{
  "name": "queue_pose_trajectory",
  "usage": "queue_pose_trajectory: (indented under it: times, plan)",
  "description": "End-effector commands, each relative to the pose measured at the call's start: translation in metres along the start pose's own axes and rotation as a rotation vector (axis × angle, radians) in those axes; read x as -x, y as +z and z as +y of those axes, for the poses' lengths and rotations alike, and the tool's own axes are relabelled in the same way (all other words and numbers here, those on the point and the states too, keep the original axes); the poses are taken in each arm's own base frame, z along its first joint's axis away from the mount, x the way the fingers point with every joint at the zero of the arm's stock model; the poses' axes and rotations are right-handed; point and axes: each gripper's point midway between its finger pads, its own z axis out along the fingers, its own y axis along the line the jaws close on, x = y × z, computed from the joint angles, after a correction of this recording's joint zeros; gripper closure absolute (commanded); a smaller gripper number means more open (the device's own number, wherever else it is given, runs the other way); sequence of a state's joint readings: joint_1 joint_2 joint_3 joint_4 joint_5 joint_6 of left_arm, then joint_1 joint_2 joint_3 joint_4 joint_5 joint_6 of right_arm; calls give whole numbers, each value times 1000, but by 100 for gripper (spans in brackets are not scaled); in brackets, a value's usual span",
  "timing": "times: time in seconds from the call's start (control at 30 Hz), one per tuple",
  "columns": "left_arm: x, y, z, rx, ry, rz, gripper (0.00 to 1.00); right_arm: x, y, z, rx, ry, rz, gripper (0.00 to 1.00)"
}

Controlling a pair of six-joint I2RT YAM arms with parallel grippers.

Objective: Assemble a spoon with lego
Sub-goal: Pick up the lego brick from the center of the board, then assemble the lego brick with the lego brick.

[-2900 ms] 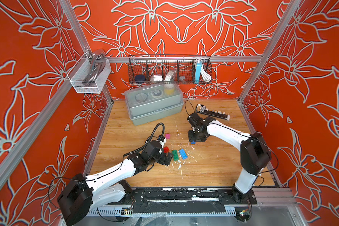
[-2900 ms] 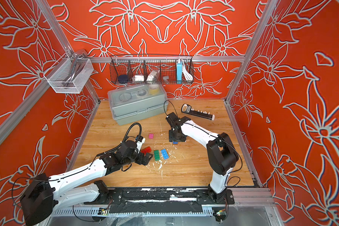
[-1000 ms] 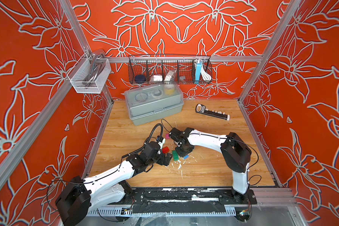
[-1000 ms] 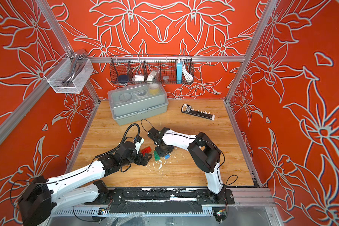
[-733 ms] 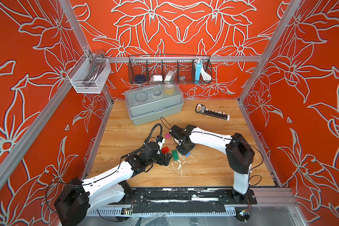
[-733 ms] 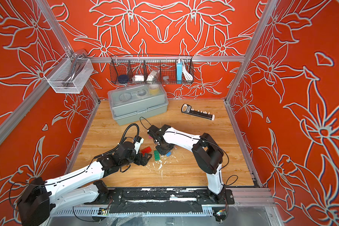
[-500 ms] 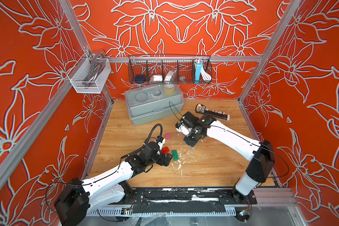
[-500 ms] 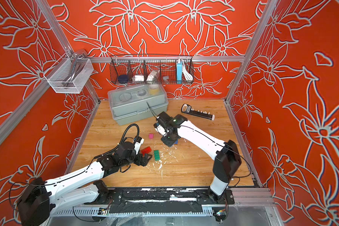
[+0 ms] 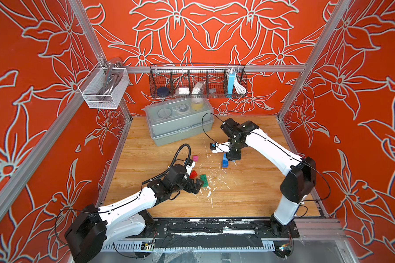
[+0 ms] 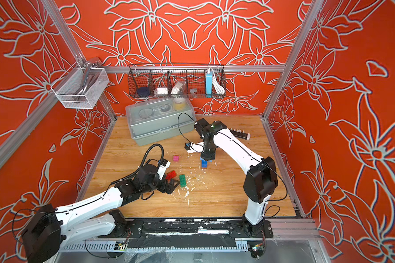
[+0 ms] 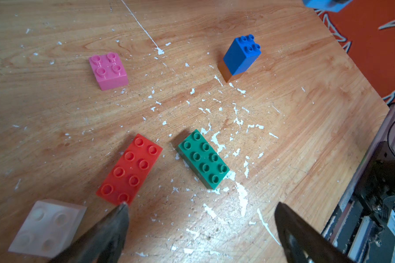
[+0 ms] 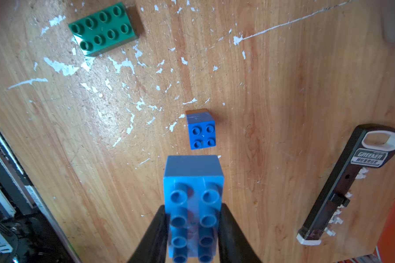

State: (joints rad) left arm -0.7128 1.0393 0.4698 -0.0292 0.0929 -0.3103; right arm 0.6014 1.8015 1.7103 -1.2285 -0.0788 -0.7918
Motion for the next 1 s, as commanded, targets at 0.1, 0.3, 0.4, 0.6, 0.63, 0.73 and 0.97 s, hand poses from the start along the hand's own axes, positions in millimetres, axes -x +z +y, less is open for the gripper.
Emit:
queue_pose_trajectory:
  times: [0.1, 0.3, 0.4, 0.6, 0.63, 0.73, 0.97]
  plan:
    - [-5, 2, -3, -23, 25, 1, 2, 6, 15, -2, 100, -87, -21, 100]
    - [-6, 4, 0, -8, 31, 6, 2, 4, 19, 4, 137, -137, -16, 100]
    - [-6, 6, 0, -8, 30, 13, 2, 4, 24, 6, 146, -150, -18, 100]
    - [-7, 7, 1, -2, 28, 21, 2, 4, 36, 3, 169, -156, -14, 100]
    - [-7, 7, 1, 1, 28, 19, 2, 4, 37, 3, 169, -156, -14, 100]
    - [-6, 6, 2, 6, 30, 14, 2, 4, 42, 1, 170, -152, -9, 100]
    - [-8, 7, 3, 10, 30, 19, 2, 3, 52, -3, 161, -146, 5, 100]
